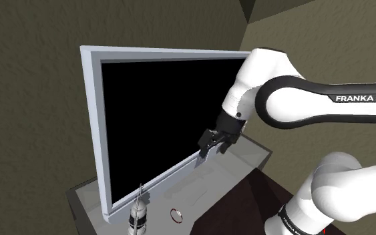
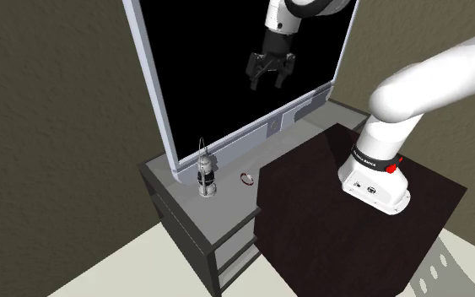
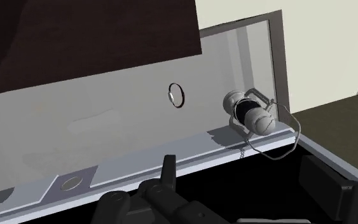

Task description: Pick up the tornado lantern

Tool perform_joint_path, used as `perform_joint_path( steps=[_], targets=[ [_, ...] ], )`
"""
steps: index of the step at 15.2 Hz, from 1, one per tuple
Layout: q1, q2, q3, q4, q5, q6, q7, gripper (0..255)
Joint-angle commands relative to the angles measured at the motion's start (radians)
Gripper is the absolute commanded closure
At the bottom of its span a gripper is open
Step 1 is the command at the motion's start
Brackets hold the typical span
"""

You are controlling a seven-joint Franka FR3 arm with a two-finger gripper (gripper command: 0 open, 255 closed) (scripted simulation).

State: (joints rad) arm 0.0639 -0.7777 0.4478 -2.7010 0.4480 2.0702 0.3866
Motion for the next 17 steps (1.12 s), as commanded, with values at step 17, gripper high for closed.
perform_joint_path(
  steps=[17],
  targets=[
    [-0.211, 0.862, 0.443, 0.196, -0.886, 0.737, 1.119, 0]
  ],
)
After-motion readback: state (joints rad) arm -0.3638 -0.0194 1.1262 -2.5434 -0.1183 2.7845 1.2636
